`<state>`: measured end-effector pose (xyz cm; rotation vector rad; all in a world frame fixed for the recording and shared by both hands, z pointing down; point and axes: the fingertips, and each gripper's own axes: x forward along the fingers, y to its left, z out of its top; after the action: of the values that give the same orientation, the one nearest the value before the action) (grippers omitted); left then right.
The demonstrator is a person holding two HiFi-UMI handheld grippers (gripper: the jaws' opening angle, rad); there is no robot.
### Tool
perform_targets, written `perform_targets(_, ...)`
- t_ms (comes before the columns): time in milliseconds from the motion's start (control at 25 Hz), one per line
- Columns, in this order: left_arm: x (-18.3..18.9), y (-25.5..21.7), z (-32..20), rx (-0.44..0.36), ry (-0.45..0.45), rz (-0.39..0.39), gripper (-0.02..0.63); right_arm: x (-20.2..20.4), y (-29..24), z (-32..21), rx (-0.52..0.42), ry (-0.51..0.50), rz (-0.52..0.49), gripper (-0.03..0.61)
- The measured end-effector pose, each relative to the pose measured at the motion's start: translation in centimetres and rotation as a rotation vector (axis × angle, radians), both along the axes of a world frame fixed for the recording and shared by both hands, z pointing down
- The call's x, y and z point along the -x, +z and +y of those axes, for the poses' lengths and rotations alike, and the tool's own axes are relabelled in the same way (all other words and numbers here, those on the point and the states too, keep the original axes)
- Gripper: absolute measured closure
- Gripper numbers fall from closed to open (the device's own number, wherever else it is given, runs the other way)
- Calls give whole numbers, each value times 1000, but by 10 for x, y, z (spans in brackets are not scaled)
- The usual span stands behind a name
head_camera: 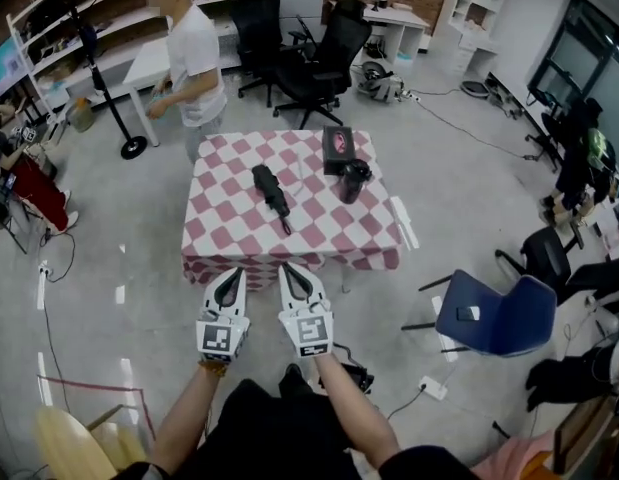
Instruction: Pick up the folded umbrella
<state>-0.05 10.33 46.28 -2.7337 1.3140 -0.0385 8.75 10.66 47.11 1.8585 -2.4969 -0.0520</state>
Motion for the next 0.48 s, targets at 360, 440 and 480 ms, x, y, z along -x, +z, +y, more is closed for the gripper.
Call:
perform_targets(360,-1,15,-86,21,-27,14,603,-5,15,-90,27,-18,-6,561)
perform_targets(440,3,18,-111,24,-20,20,603,-1,17,-114,29,-16,11,561)
perform_targets(480,5,20,-124,26,-15,20,603,1,17,-126,28,-13,18,561)
